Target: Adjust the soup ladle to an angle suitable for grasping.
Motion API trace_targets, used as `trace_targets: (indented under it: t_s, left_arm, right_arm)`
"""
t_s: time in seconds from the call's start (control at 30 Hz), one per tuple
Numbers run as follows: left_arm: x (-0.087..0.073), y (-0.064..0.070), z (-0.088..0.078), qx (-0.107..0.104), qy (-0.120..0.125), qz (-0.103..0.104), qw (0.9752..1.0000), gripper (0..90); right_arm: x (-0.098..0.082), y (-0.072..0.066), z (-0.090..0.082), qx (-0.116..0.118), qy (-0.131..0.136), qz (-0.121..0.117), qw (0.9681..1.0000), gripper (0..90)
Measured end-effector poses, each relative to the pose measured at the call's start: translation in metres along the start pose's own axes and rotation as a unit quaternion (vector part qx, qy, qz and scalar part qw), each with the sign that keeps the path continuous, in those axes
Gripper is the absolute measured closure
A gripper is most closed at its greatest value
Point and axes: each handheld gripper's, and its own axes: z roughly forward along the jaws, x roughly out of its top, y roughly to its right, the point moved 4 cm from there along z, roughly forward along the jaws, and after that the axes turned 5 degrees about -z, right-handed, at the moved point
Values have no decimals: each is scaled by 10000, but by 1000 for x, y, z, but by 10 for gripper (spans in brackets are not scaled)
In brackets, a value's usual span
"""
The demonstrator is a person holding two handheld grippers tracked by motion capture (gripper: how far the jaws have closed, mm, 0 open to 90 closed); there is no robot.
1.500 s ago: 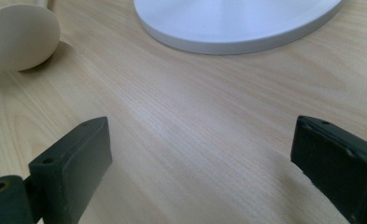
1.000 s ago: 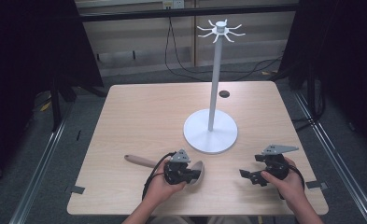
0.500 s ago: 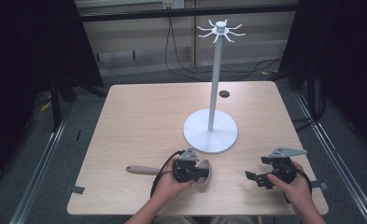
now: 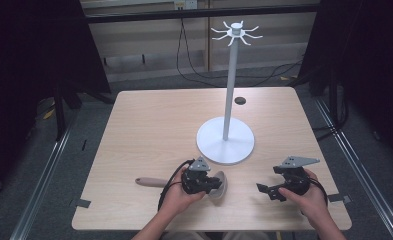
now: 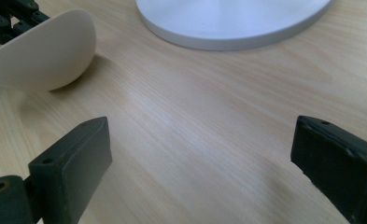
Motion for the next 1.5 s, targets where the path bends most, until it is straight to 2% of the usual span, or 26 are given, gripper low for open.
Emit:
trace_targets:
  t_s: [0.07,0.23,0.3,0.37,0.5,0.53,0.8,0.97,1.0,1.03,1.1,1.23,1.4,1.5]
  left_arm:
    - [-1,-4,-7,82,26,9,10000,745]
    - [-4,-10,-21,223,116,-115,9996,629]
    - [-7,-18,-33,429,163,-227,9987,569]
    - [-10,-22,-40,525,191,-318,9979,511]
    - [-12,-27,-48,667,218,-342,9969,410]
    - [-13,-30,-54,755,271,-403,9960,375]
    - [-17,-41,-73,1104,428,-375,9923,199]
    - [-18,-50,-86,1225,558,-463,9898,168]
    - [-20,-54,-91,1282,607,-515,9885,160]
    - [-20,-54,-91,1282,607,-515,9885,157]
    - [-23,-59,-97,1369,651,-550,9869,146]
    - [-25,-62,-101,1422,689,-582,9857,136]
    - [-30,-66,-112,1558,773,-664,9825,132]
    - [-33,-67,-115,1592,784,-707,9816,131]
  right_arm:
    - [5,-2,2,26,6,-45,10000,49]
    - [15,-7,8,109,12,-127,9999,49]
    - [24,-13,13,199,-16,-271,9994,52]
    - [31,-16,16,237,-42,-341,9991,56]
    - [42,-23,24,368,-63,-453,9983,63]
    - [45,-25,27,423,-62,-465,9980,63]
    - [65,-36,37,577,-128,-642,9962,65]
    - [83,-47,43,656,-137,-834,9943,66]
    - [86,-49,45,689,-138,-862,9938,68]
    - [86,-49,45,689,-138,-862,9938,68]
    - [96,-56,51,769,-172,-953,9923,68]
    - [103,-62,56,813,-203,-1046,9910,69]
    - [114,-79,70,989,-294,-1260,9866,71]
    - [119,-89,79,1087,-355,-1390,9837,72]
